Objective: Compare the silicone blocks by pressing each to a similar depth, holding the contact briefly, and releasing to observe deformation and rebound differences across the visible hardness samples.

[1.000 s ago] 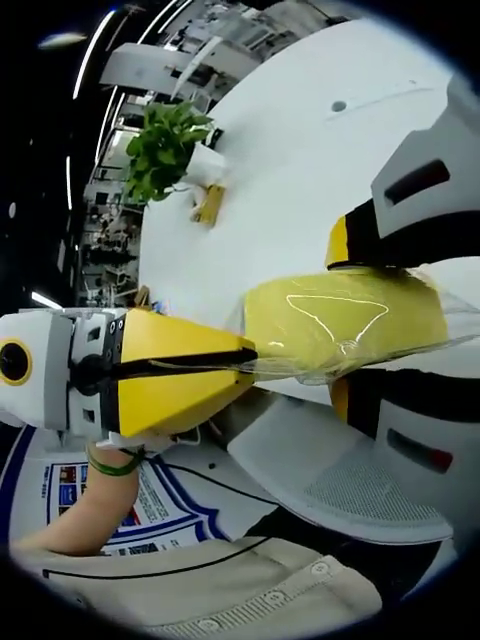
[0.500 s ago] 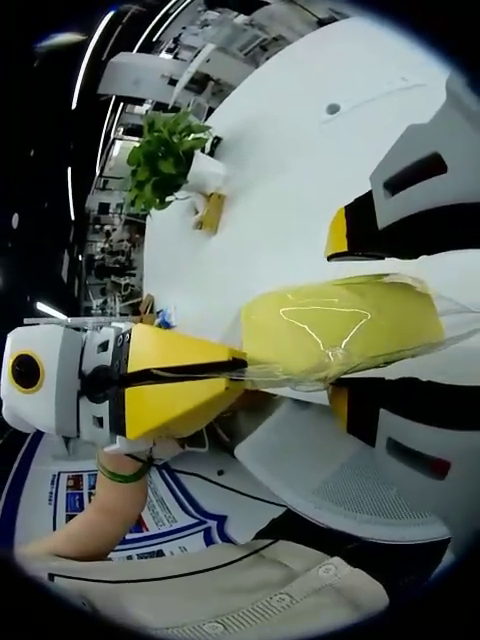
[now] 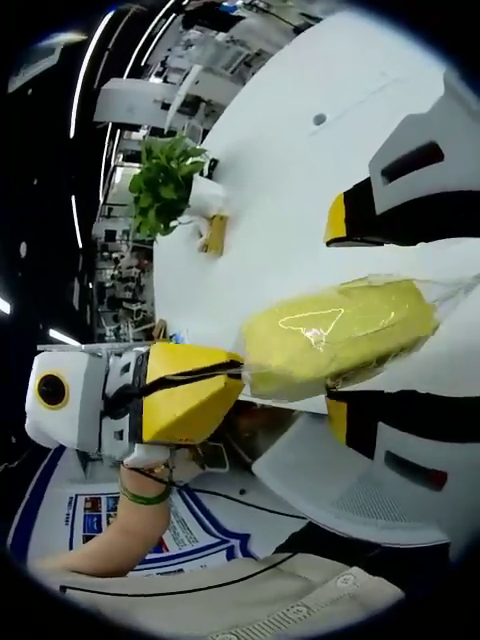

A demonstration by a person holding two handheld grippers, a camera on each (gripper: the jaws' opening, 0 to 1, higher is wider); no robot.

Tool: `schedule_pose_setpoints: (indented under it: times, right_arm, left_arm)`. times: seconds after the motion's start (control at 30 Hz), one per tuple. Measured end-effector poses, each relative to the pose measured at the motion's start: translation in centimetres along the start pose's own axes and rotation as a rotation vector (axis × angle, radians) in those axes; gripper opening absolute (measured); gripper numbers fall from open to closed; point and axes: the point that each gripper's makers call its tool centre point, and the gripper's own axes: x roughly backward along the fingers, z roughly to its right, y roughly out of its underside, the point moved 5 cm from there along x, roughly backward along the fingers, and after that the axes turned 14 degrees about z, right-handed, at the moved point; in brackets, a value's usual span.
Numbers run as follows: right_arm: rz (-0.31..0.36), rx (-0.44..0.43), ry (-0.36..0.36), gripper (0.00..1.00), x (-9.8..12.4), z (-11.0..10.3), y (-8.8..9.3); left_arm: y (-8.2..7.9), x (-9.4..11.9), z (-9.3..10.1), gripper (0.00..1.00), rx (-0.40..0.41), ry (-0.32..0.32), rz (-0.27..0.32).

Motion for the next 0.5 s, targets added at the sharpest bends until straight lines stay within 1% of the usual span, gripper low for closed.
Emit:
schedule_pose_setpoints:
  times: [0.03, 0.13, 0.27, 0.3, 0.37, 0.4, 0.47, 0.5]
  right_arm:
    - [0.013, -0.01, 0.03, 0.57, 0.2, 0.0, 0.1]
    - [0.034, -0.025, 0.089, 0.63, 0.9, -0.2, 0.7]
    - [0.09, -0.081, 0.187, 0.69, 2.3, -0.7, 1.5]
    - [0.095, -0.092, 0.211, 0.7, 2.8, -0.8, 1.7]
    - [0.114, -0.108, 0.252, 0.71, 3.6, -1.1, 2.0]
    - [0.135, -0.124, 0.292, 0.71, 4.3, -1.3, 2.2]
    - [0.159, -0.157, 0.33, 0.71, 5.2, -1.7, 2.5]
    - [0.166, -0.179, 0.361, 0.72, 5.9, -2.0, 2.8]
  left_arm:
    - [0.1, 0.0, -0.2, 0.0, 0.006, -0.009, 0.002]
    - [0.6, 0.1, -0.7, 0.0, 0.008, -0.027, -0.001]
    - [1.2, 0.3, -1.3, 0.0, 0.018, -0.046, -0.002]
    - [1.3, 0.3, -1.5, 0.0, 0.022, -0.053, -0.003]
    - [1.8, 0.4, -2.0, 0.0, 0.025, -0.076, -0.004]
    - [2.0, 0.5, -2.2, 0.0, 0.034, -0.081, -0.003]
    - [2.4, 0.5, -2.8, 0.0, 0.042, -0.101, -0.001]
    - [2.7, 0.5, -3.2, 0.0, 0.049, -0.109, -0.007]
